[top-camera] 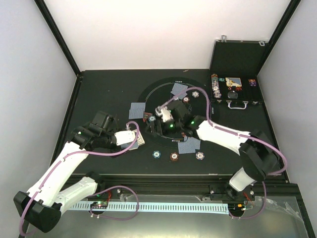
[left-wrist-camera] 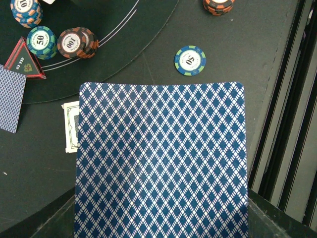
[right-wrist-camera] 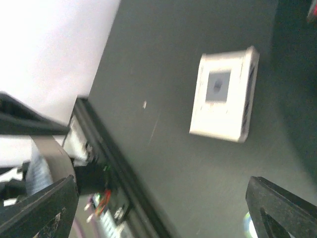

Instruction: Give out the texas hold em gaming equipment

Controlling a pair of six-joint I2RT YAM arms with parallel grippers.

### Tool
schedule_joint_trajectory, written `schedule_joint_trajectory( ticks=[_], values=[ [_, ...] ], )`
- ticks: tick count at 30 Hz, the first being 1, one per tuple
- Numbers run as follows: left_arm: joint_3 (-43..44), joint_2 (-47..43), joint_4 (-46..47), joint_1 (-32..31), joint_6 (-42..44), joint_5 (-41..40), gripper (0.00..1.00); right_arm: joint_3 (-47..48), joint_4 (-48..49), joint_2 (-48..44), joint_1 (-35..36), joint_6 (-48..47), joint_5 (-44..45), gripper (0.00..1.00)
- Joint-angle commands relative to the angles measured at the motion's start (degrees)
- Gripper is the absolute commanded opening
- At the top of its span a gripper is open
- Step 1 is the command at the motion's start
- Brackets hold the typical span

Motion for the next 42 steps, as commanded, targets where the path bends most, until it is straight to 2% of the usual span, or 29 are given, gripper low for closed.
schedule_joint_trajectory(
  ticks=[1,6,21,34,42],
  values=[
    [2.1,0.2,1.3,0.2,-0.3,1.9,0.07,-4.4,12.4,1.8,2.9,14.9,-14.1,0.95],
    [1.6,0.4,1.6,0.2,-0.2,1.9,0.06,-5.7,19.5,3.2,4.6,19.7,-16.3,0.93],
    [1.5,0.5,1.9,0.2,-0.3,2.0,0.07,-5.5,26.2,6.0,7.0,25.2,-18.5,0.87],
    [1.5,0.5,1.7,0.2,-0.3,2.0,0.07,-1.7,38.8,15.6,10.1,34.7,-20.4,0.71],
    [1.3,0.0,1.6,0.2,-0.1,1.7,0.07,-4.2,42.1,18.0,8.9,37.0,-19.4,0.63]
  ],
)
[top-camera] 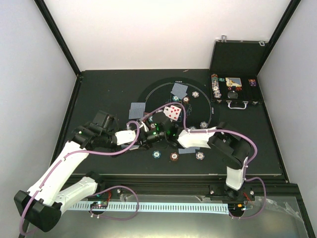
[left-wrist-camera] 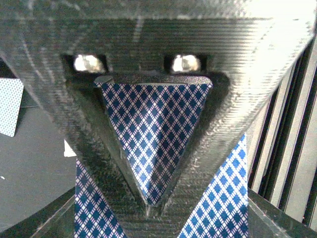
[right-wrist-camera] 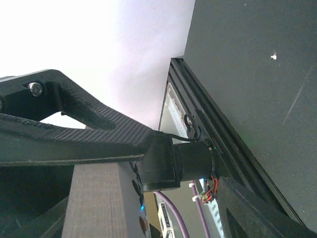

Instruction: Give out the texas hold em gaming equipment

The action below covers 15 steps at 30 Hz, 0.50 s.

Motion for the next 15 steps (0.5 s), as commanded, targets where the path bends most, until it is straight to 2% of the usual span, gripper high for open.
schedule_joint_trajectory(
  ticks=[1,12,15],
  values=[
    [1.3,-0.6,1.1,0.2,-0.1,1.0,0.06,-2.2,4.4,0.5,-1.4,2.0,0.1,0.63],
    [1.4,-0.7,1.1,0.2,-0.1,1.0,0.06,-6.5,-3.2,-4.0,-5.0,-4.6,0.0,0.56],
    [1.4,-0.7,1.1,0.2,-0.1,1.0,0.07,-6.9,-4.2,-5.7,-5.3,-5.5,0.1,0.50]
  ],
)
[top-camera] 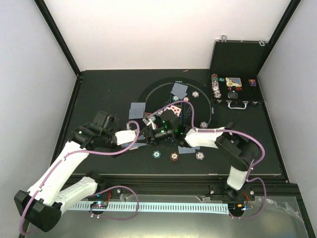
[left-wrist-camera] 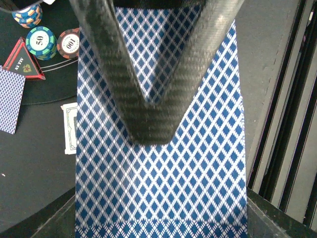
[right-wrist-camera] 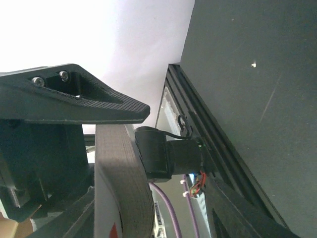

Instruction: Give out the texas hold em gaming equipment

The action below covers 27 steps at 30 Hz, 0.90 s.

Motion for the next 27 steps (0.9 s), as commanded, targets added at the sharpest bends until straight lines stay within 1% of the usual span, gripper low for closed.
schedule_joint_trajectory(
  ticks=[1,5,7,11,18,22,23,25,27],
  values=[
    [1.4,-0.7,1.0,0.2,-0.1,1.4,0.07,-1.6,-6.3,-2.5,-1.3,-3.1,2.0,0.46],
    [1.4,-0.6,1.0,0.2,-0.2,1.5,0.07,-1.1,-8.7,-4.6,-1.6,-5.8,1.5,0.25],
    [1.4,-0.6,0.9,0.2,-0.2,1.5,0.07,-0.1,-13.4,-5.7,-2.0,-8.5,1.6,0.14],
    [1.5,-0.6,0.9,0.2,-0.1,1.4,0.06,0.6,-19.2,-8.2,-3.4,-12.3,1.8,0.02],
    [1.6,-0.7,0.7,0.2,-0.1,1.3,0.07,2.8,-30.7,-11.8,-8.3,-20.5,1.6,0.01],
    [1.5,-0.7,0.6,0.2,-0.1,1.1,0.06,9.2,-44.4,-12.2,-12.6,-30.9,4.2,0.01],
    [1.6,-0.8,0.6,0.2,-0.1,1.0,0.07,11.7,-48.7,-11.8,-13.6,-34.5,7.0,0.01],
    [1.5,-0.8,0.6,0.2,-0.1,1.0,0.07,18.7,-60.4,-10.1,-15.0,-42.4,18.4,0.01],
    [1.4,-0.8,0.7,0.2,-0.2,1.1,0.07,25.8,-68.1,-6.9,-15.5,-48.0,30.5,0.01]
  ],
)
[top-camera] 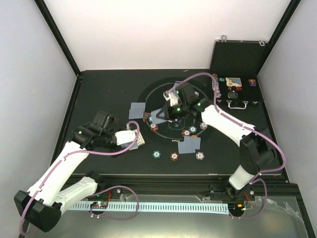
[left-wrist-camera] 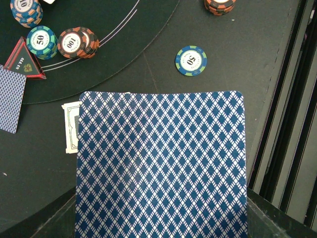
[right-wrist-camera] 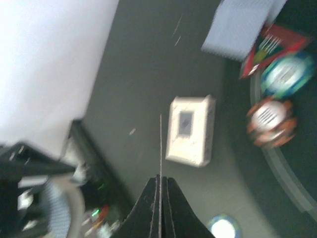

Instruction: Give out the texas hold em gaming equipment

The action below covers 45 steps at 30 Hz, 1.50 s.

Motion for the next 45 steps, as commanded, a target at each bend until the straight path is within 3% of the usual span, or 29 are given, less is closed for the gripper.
schedule_joint_trajectory(
  ticks=[1,4,8,13,16,21,24,27,32,39,45],
  values=[
    [1.4,-0.6,0.9,0.2,-0.3,1.5,0.06,14.7,-22.8,4.9,-1.5,-18.1,28.6,0.01],
    [1.5,-0.5,0.9,0.2,-0.4,1.5,0.07,22.0,-26.8,11.3,-1.3,-22.0,51.3,0.01],
    [1.4,-0.8,0.7,0.2,-0.4,1.3,0.07,26.9,-25.0,19.3,0.1,-28.1,72.9,0.01],
    [1.4,-0.8,0.7,0.2,-0.3,1.1,0.07,26.3,-15.5,25.9,3.2,-39.3,89.3,0.01],
    [1.6,-0.8,0.6,0.2,-0.3,1.2,0.06,24.9,-12.2,28.9,4.5,-43.3,91.9,0.01],
    [1.6,-0.7,0.5,0.2,-0.1,1.2,0.07,22.5,-11.9,30.0,5.8,-42.5,90.2,0.11],
    [1.7,-0.6,0.6,0.2,-0.1,1.2,0.06,20.2,-11.5,29.1,6.8,-42.1,87.6,0.24],
    [1.8,-0.7,0.5,0.2,-0.1,1.2,0.07,18.5,-11.6,28.4,7.7,-42.0,84.8,0.44],
    [1.9,-0.9,0.3,0.2,0.0,1.2,0.07,17.6,-14.4,25.0,8.2,-38.4,79.7,0.59],
    [2.3,-1.1,0.0,0.2,-0.1,1.4,0.07,16.2,-18.0,15.8,8.2,-32.9,66.5,0.82],
    [2.3,-1.2,0.3,0.2,-0.3,1.5,0.07,14.2,-19.3,5.3,8.1,-21.1,47.7,0.91]
  ],
)
